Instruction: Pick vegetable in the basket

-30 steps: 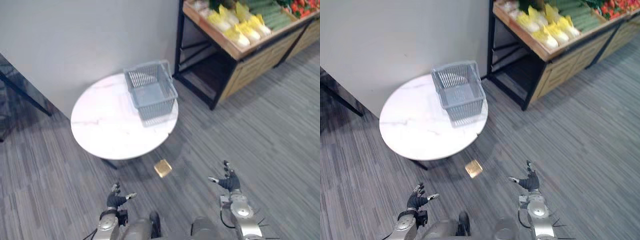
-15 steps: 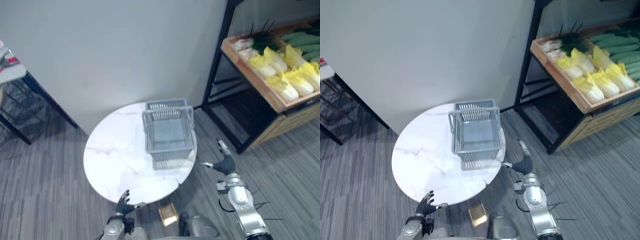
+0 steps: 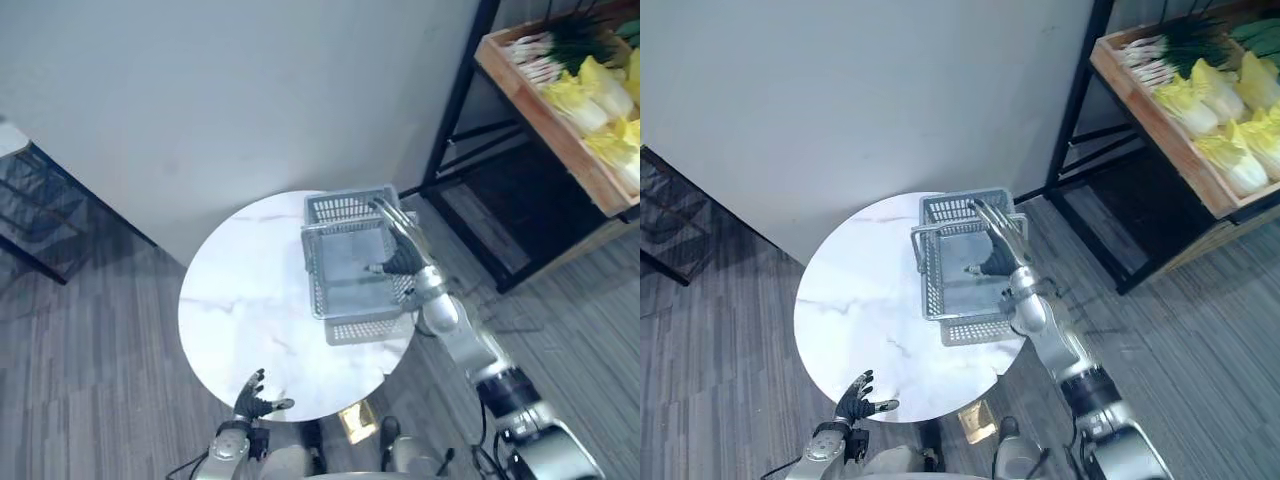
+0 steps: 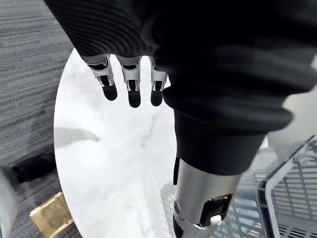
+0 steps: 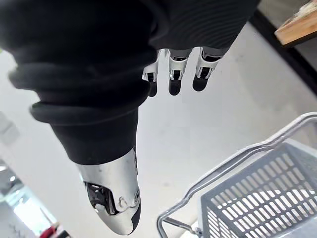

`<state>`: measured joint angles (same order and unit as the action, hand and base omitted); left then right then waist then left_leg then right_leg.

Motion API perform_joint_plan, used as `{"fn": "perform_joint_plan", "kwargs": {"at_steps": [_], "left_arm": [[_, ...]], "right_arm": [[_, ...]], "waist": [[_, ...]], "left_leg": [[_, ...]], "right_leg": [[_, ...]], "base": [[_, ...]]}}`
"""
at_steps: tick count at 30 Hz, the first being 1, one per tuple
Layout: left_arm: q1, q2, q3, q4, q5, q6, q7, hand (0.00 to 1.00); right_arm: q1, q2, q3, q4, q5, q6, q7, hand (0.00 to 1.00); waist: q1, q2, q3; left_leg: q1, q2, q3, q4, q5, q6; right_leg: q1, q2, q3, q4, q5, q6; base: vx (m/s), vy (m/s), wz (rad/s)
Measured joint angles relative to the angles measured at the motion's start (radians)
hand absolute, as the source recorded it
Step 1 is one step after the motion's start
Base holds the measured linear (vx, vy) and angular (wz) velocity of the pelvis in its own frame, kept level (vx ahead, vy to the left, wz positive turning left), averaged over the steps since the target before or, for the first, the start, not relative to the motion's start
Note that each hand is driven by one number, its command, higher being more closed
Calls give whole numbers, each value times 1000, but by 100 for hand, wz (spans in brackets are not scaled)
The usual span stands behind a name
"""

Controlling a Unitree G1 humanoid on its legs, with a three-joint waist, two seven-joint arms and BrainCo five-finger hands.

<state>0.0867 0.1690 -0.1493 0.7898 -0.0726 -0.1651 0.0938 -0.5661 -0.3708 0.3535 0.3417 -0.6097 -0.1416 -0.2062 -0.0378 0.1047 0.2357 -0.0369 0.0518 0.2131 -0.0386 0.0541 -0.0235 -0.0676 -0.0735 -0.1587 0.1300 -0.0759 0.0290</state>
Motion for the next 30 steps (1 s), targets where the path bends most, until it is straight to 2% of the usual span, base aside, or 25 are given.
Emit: {"fn": "perform_joint_plan", "kwargs": {"at_steps": [6, 14, 15, 20, 25, 28, 30], "left_arm": [[-43, 13, 4, -9, -25, -9, 1, 0], [-107, 14, 34, -39, -72, -40, 3, 0], [-117, 17, 35, -45, -75, -42, 3, 0], [-130, 21, 37, -51, -95, -51, 2, 0], [-128, 21, 41, -50, -112, -52, 2, 0], [-128, 21, 41, -49, -112, -53, 2, 0], [-128, 20, 41, -40, -111, -52, 2, 0]], "right_arm": [[-244, -82, 49, 204, -10, 23, -7, 0], [-485, -186, 75, 520, -8, 43, 17, 0], [-503, -205, 74, 554, -8, 45, 18, 100], [-577, -229, 47, 626, -8, 59, 13, 100], [-572, -248, 35, 625, 22, 63, 12, 100], [-531, -249, -5, 583, 59, 64, 12, 100], [-457, -258, -35, 495, 72, 66, 4, 100]], "waist": [[11, 21, 60], [36, 86, 135], [46, 91, 143], [55, 105, 166], [54, 114, 174], [54, 114, 174], [51, 113, 173]], "left_leg": [[-68, -6, -6, -17, 35, 15], [-152, -17, -48, -54, 103, 23], [-161, -17, -56, -54, 109, 18], [-198, -18, -80, -55, 129, 19], [-201, -18, -88, -55, 133, 17], [-200, -17, -88, -56, 133, 17], [-196, -17, -87, -56, 133, 17]], "right_leg": [[-74, 0, 5, -5, 37, -3], [-179, -1, -21, 46, 45, -3], [-189, -2, -25, 53, 44, -4], [-239, -10, -37, 103, 27, -12], [-251, -16, -39, 128, 15, -8], [-251, -16, -38, 128, 14, -8], [-249, -16, -35, 128, 14, -8]], "base": [[-78, 40, -1], [-64, 5, 11], [-25, -8, 14], [-41, -19, 13], [-11, -14, 4], [0, 0, 0], [39, -15, -3]]}}
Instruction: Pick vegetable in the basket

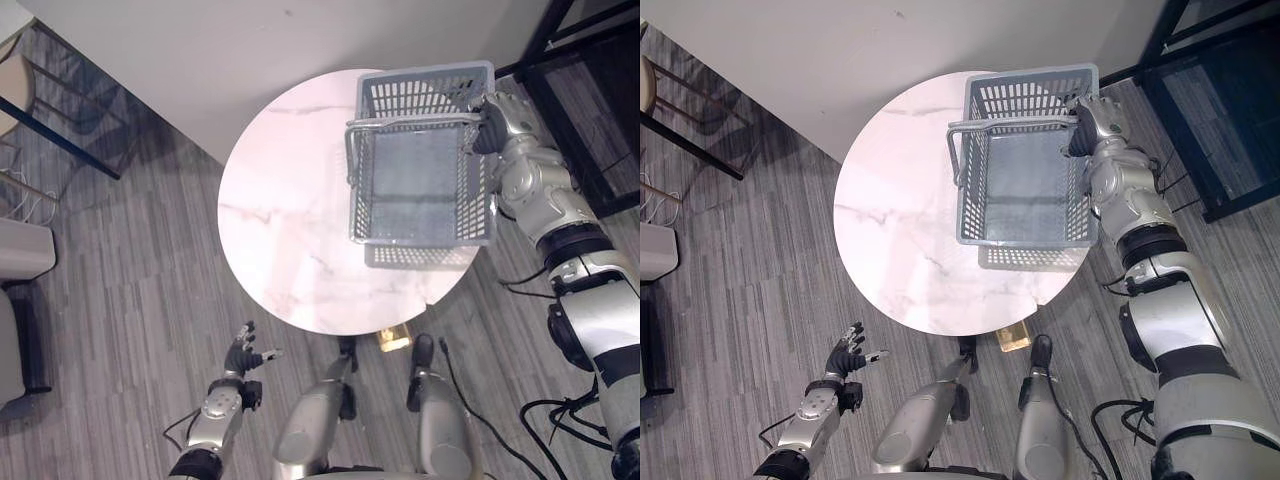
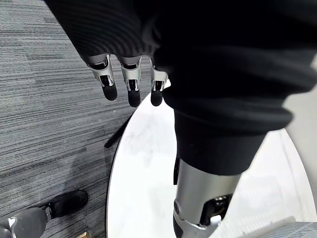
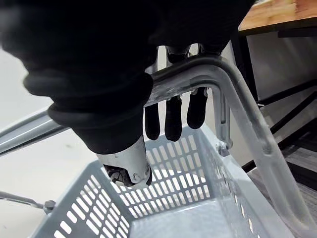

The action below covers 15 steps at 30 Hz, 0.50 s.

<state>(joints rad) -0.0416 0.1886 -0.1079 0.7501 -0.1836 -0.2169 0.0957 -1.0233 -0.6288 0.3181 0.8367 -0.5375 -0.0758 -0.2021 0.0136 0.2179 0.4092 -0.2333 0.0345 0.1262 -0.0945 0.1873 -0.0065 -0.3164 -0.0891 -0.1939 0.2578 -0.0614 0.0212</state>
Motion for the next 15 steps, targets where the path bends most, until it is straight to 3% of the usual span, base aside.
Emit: {"fn": "perform_joint_plan", "kwargs": {"at_steps": [5, 9, 15], "left_arm": [[2, -19, 0, 4, 12, 3, 1, 0], [25, -22, 2, 3, 42, 18, -2, 0], [82, -33, 35, 1, 83, 47, -7, 0]], "right_arm": [[231, -1, -92, -171, 53, 7, 3, 100], [506, 103, -212, -343, 192, 6, 14, 100], [839, 197, -336, -554, 392, 6, 55, 100]], "waist": [[-4, -11, -4], [-44, -72, -33], [-73, -125, -102]], "left_leg": [[59, -1, -8, 0, -3, -4], [72, 1, -12, 0, -7, -10], [127, 11, 23, -1, -36, -27]], "right_leg": [[67, 1, 1, -18, 0, 0], [90, 5, 1, -41, 0, 4], [153, 16, 37, -103, 17, 25]], "base": [[32, -8, 1], [0, 0, 0], [34, 7, -18]]}}
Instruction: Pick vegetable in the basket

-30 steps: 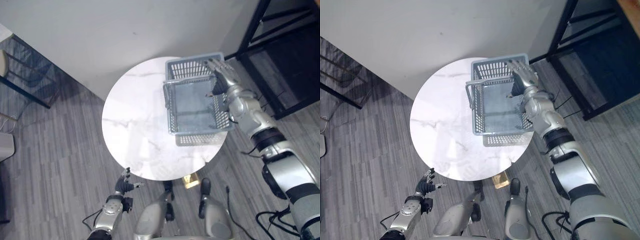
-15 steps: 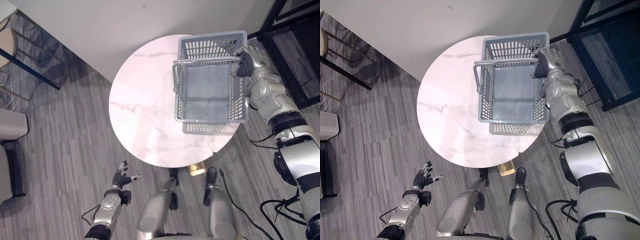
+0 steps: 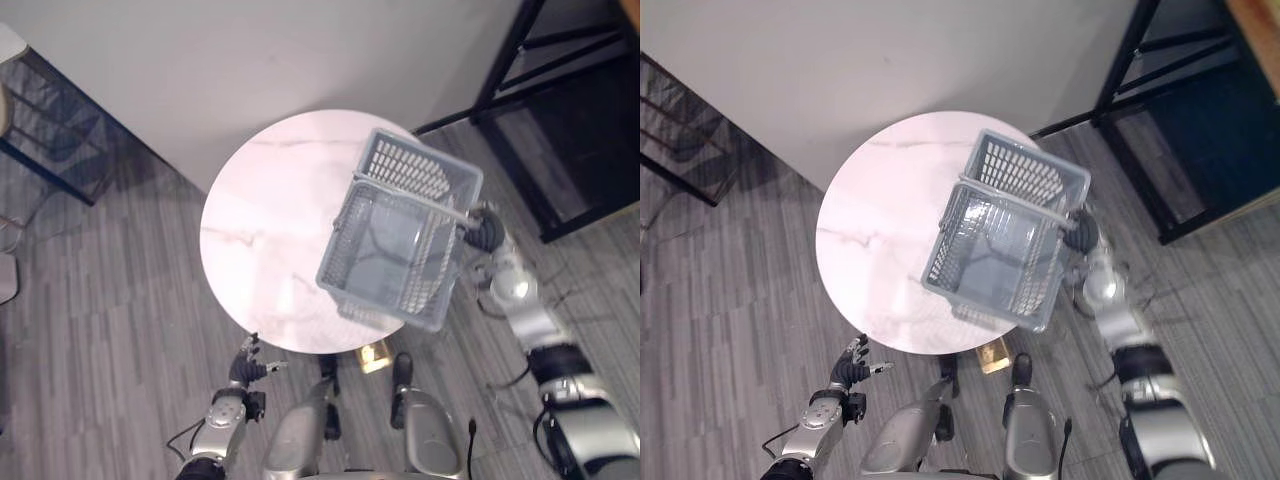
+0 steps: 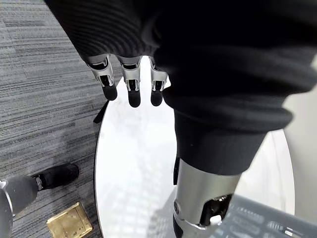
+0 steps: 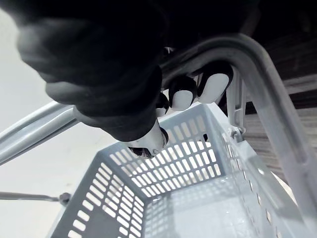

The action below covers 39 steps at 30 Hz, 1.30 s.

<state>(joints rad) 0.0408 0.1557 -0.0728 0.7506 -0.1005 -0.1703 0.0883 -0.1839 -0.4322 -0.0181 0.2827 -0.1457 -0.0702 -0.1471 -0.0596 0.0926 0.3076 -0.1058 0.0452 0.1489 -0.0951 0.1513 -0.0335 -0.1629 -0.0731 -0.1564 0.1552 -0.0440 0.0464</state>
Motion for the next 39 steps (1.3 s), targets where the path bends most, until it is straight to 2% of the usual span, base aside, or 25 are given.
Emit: {"fn": "perform_joint_plan", "kwargs": {"at_steps": [4, 9, 12, 15, 17, 18, 19, 20, 21, 22, 23, 24, 25, 26, 27, 28, 29, 30, 31, 32, 33, 34, 35, 36, 39], "left_arm": [[42, -9, 43, 0, 7, 10, 0, 0], [114, -25, 55, -22, 8, 11, -1, 0], [140, -31, 80, -57, 7, 10, -2, 0], [145, -32, 86, -85, 6, 10, -1, 0], [144, -32, 103, -134, 4, 10, 0, 0], [129, -30, 106, -156, 3, 10, 1, 0], [107, -27, 106, -179, 3, 9, 2, 0], [93, -36, 107, -190, 4, 9, 2, 0], [85, -37, 112, -210, 3, 6, 4, 0], [86, -34, 108, -213, 4, 7, 4, 0], [89, -35, 108, -214, 3, 7, 4, 0], [99, -36, 109, -220, 3, 8, 4, 0], [105, -37, 108, -223, 3, 8, 4, 0], [115, -41, 108, -233, 3, 7, 5, 0], [114, -41, 116, -232, 0, 8, 6, 0], [117, -50, 121, -233, -4, 8, 7, 0], [120, -64, 117, -234, -8, 8, 5, 0], [122, -73, 107, -235, -9, 8, 5, 0], [122, -75, 102, -235, -10, 8, 5, 0], [128, -86, 80, -243, -15, 9, 5, 0], [133, -88, 75, -262, -15, 8, 4, 0], [140, -92, 76, -274, -15, 9, 4, 0], [147, -95, 76, -285, -15, 9, 3, 0], [164, -94, 78, -310, -15, 9, 3, 0], [184, -95, 94, -357, -16, 7, 4, 0]], "right_arm": [[154, 42, -65, -129, 90, -4, 26, 100], [354, 137, -147, -296, 142, -53, 64, 100], [386, 181, -160, -320, 157, -64, 67, 100], [406, 232, -173, -350, 158, -64, 66, 100], [417, 278, -166, -394, 160, -64, 65, 100], [425, 295, -166, -417, 165, -64, 62, 100], [432, 309, -166, -438, 169, -64, 60, 100], [432, 307, -168, -444, 173, -64, 59, 100], [433, 312, -164, -446, 173, -65, 57, 100], [459, 319, -163, -446, 173, -67, 55, 100], [472, 320, -163, -445, 173, -67, 54, 100], [488, 320, -164, -440, 173, -68, 54, 100], [488, 319, -166, -432, 173, -68, 53, 100], [484, 319, -166, -411, 173, -70, 42, 100], [470, 315, -170, -384, 175, -71, 33, 100], [459, 312, -174, -366, 175, -71, 30, 100], [451, 308, -178, -336, 176, -71, 17, 100], [448, 305, -179, -306, 176, -71, 15, 100], [448, 305, -181, -297, 176, -71, 15, 100], [453, 306, -193, -264, 179, -70, 12, 100], [462, 311, -197, -251, 193, -63, 11, 100], [463, 317, -210, -251, 198, -57, 10, 100], [469, 328, -225, -251, 209, -54, 1, 100], [482, 338, -232, -253, 215, -52, -5, 100], [496, 357, -242, -273, 244, -52, -8, 100]], "waist": [[-21, -19, -55], [-49, -30, -128], [-64, -39, -139], [-59, -46, -137], [-52, -70, -122], [-50, -83, -113], [-45, -103, -101], [-36, -91, -100], [-35, -85, -84], [-39, -92, -87], [-36, -92, -86], [-36, -107, -92], [-35, -108, -93], [-35, -116, -98], [-27, -110, -99], [-17, -96, -100], [-2, -80, -98], [3, -76, -96], [2, -73, -93], [-10, -51, -79], [-13, -63, -76], [-5, -69, -73], [-6, -81, -66], [-9, -79, -67], [-7, -78, -68]], "left_leg": [[27, 4, 27, 0, -17, -1], [77, 11, 61, 0, -42, -1], [101, 15, 84, 0, -51, 0], [114, 21, 139, 0, -57, 2], [82, 29, 191, 36, -67, 12], [51, 37, 204, 81, -84, 16], [11, 47, 222, 152, -105, 29], [-17, 85, 243, 186, -123, 52], [-34, 113, 244, 224, -142, 60], [-31, 116, 238, 240, -148, 67], [-33, 113, 239, 247, -148, 67], [-43, 110, 236, 264, -148, 67], [-56, 111, 235, 277, -147, 66], [-91, 114, 235, 306, -136, 53], [-133, 125, 232, 328, -106, 36], [-148, 141, 233, 321, -87, 28], [-165, 173, 233, 302, -52, 14], [-175, 191, 218, 277, -13, -3], [-176, 197, 213, 266, 4, -8], [-172, 216, 171, 208, 99, -28], [-159, 214, 134, 155, 168, -63], [-169, 218, 123, 233, 98, -79], [-176, 219, 121, 344, 7, -61], [-162, 218, 114, 458, -104, -60], [-95, 227, 89, 616, -278, -64]], "right_leg": [[26, 7, 26, -29, 6, 5], [79, 20, 58, -71, 17, 2], [91, 25, 81, -71, 21, -4], [76, 35, 135, -67, 39, -10], [25, 38, 173, -27, 45, -10], [3, 38, 182, -14, 49, -4], [-14, 39, 201, -11, 67, 21], [-19, 56, 219, -20, 76, 59], [-52, 57, 202, 191, -19, 8], [-57, 23, 188, 397, -116, 4], [-46, -2, 186, 464, -144, 19], [-10, -49, 188, 545, -176, 37], [11, -65, 188, 556, -182, 44], [64, -91, 193, 516, -173, 45], [110, -75, 186, 391, -223, 74], [112, -59, 180, 339, -230, 79], [134, -32, 153, 244, -242, 72], [152, -10, 129, 179, -261, 42], [155, 0, 127, 170, -266, 35], [152, 38, 97, 187, -255, 17], [133, 35, 75, 192, -249, -10], [126, 35, 72, 193, -243, -38], [124, 32, 67, 196, -232, -53], [116, 32, 70, 199, -220, -59], [76, 43, 101, 231, -207, -65]], "base": [[48, 9, -21], [83, -4, -22], [36, -4, -24], [-5, 5, -52], [-62, -2, -59], [-114, -9, -37], [-135, -12, -41], [-138, 5, -41], [-120, -16, -24], [-82, -13, -7], [-101, -94, 5], [-109, -105, 0], [-188, -180, 1], [-201, -205, -3], [-205, -205, -13], [-230, -205, -32], [-251, -216, -32], [-272, -244, -20], [-291, -283, 32], [-390, -301, 48], [-379, -286, 41], [-322, -247, 18], [-201, -156, 4], [-197, -123, 0], [-179, -19, -26]]}}
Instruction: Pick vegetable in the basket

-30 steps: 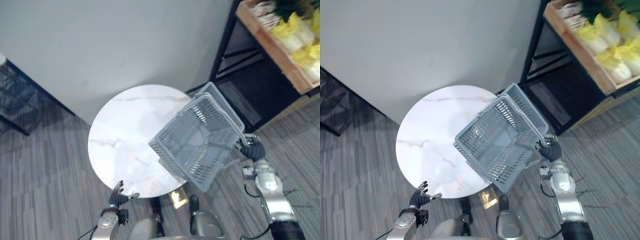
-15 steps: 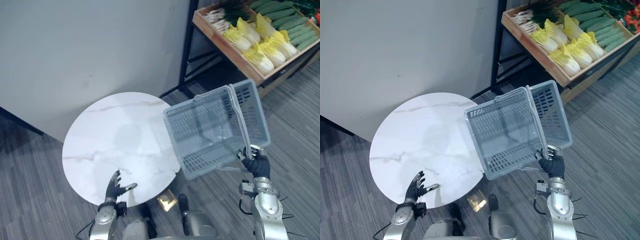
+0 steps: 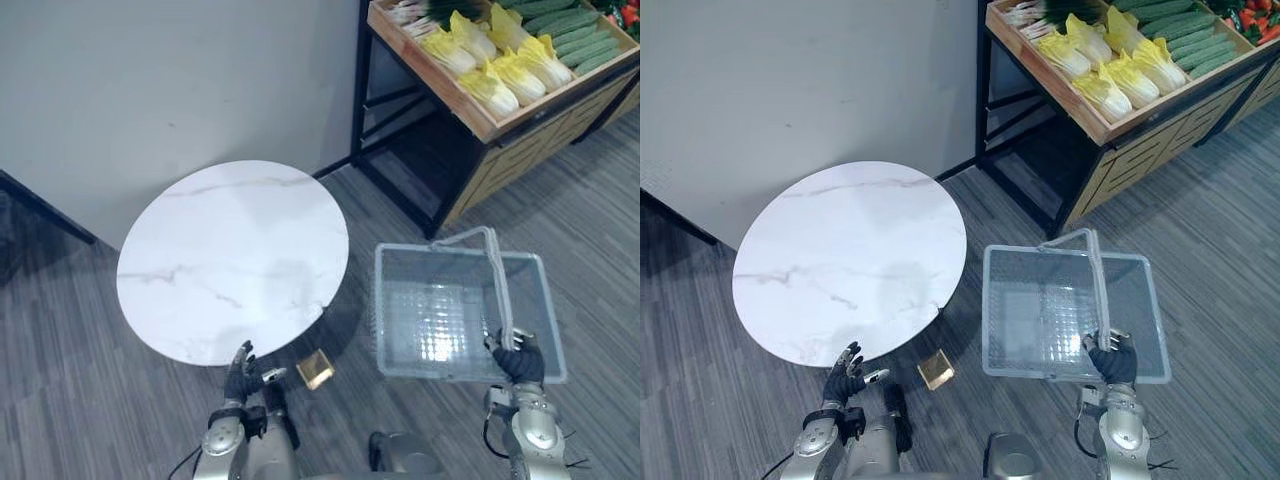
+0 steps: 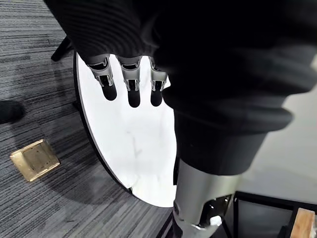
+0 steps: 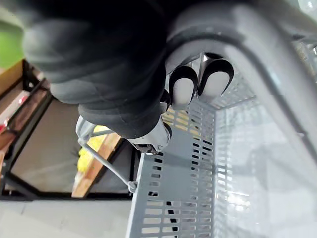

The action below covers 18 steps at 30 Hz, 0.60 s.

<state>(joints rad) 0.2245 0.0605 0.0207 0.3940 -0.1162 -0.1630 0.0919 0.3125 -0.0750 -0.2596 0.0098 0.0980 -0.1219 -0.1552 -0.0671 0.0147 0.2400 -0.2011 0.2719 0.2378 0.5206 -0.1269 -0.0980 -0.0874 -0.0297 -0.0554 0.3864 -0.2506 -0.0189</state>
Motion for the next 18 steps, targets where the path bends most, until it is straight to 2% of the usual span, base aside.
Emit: {"fn": "perform_joint_plan", "kwargs": {"at_steps": [2, 3, 4, 5, 7, 10, 11, 12, 13, 14, 15, 18], "left_arm": [[-2, -3, 1, -1, 0, 0, 0, 0], [-9, -7, 1, 0, 0, 0, 0, 0], [-24, -3, 9, 9, 1, 1, 1, 0], [-26, -3, 9, 9, 1, 1, 3, 0], [-12, -3, 8, 23, 2, 1, 3, 0], [-10, -10, 8, 35, 10, 2, 8, 0], [-16, -12, 9, 35, 12, 2, 23, 0], [-18, -11, 9, 35, 12, 2, 24, 0], [-31, -11, 7, 35, 12, 2, 25, 0], [-37, -13, -1, 34, 12, 2, 26, 0], [-37, -10, -11, 33, 12, 2, 26, 0], [-47, 5, -57, 32, 12, 2, 24, 0]], "right_arm": [[6, 10, -28, 0, 21, -2, -3, 100], [11, 17, -49, 0, 32, -5, -3, 100], [20, 46, -76, 10, 54, -5, -7, 100], [27, 52, -78, 9, 63, -6, -9, 100], [59, 70, -80, 10, 92, -6, -16, 100], [79, 75, -73, 14, 106, -5, -15, 100], [67, 82, -46, 14, 112, -5, -14, 100], [66, 84, -43, 14, 115, -5, -14, 100], [67, 96, -38, 14, 127, -5, -15, 100], [67, 100, -34, 14, 129, -4, -15, 100], [70, 100, -30, 14, 129, -4, -14, 100], [56, 98, 6, 40, 130, -9, -13, 100]], "waist": [[-7, 13, -10], [-9, 21, -16], [-7, 1, -18], [-3, -6, -20], [-12, -24, -26], [-26, -26, -27], [-27, -25, -27], [-28, -26, -26], [-29, -30, -23], [-24, -35, -20], [-23, -38, -19], [-30, -46, -24]], "left_leg": [[74, 5, 8, -23, -74, -3], [110, 0, 23, -107, -106, -5], [140, -16, 56, -180, -103, -24], [142, -22, 64, -190, -99, -30], [148, -26, 83, -182, -102, -25], [172, -11, 165, -148, -118, -18], [187, 18, 251, -118, -142, -16], [191, 25, 266, -116, -145, -15], [212, 38, 327, -118, -153, -15], [249, 45, 391, -124, -160, -18], [270, 47, 423, -127, -163, -20], [359, 61, 582, -132, -184, -51]], "right_leg": [[-24, 19, 9, 5, 14, 5], [-43, 30, 9, 7, 19, 12], [-72, 24, 31, 15, 27, 26], [-75, 24, 35, 8, 34, 32], [-76, 27, 60, -2, 53, 46], [-86, 46, 133, -6, 77, 60], [-116, 74, 202, -4, 97, 68], [-122, 79, 211, -5, 98, 70], [-136, 71, 195, -6, 88, 59], [-150, 9, 82, 6, 84, 48], [-156, -18, 33, 14, 84, 47], [-182, -178, -302, 86, 107, 0]], "base": [[-187, 68, -22], [-238, 132, -18], [-217, 93, -26], [-227, 98, -37], [-88, 59, -36], [-30, 87, -91], [-56, 94, -129], [-74, 78, -157], [-50, 54, -127], [-32, 60, -146], [21, 54, -153], [100, -25, -143]]}}
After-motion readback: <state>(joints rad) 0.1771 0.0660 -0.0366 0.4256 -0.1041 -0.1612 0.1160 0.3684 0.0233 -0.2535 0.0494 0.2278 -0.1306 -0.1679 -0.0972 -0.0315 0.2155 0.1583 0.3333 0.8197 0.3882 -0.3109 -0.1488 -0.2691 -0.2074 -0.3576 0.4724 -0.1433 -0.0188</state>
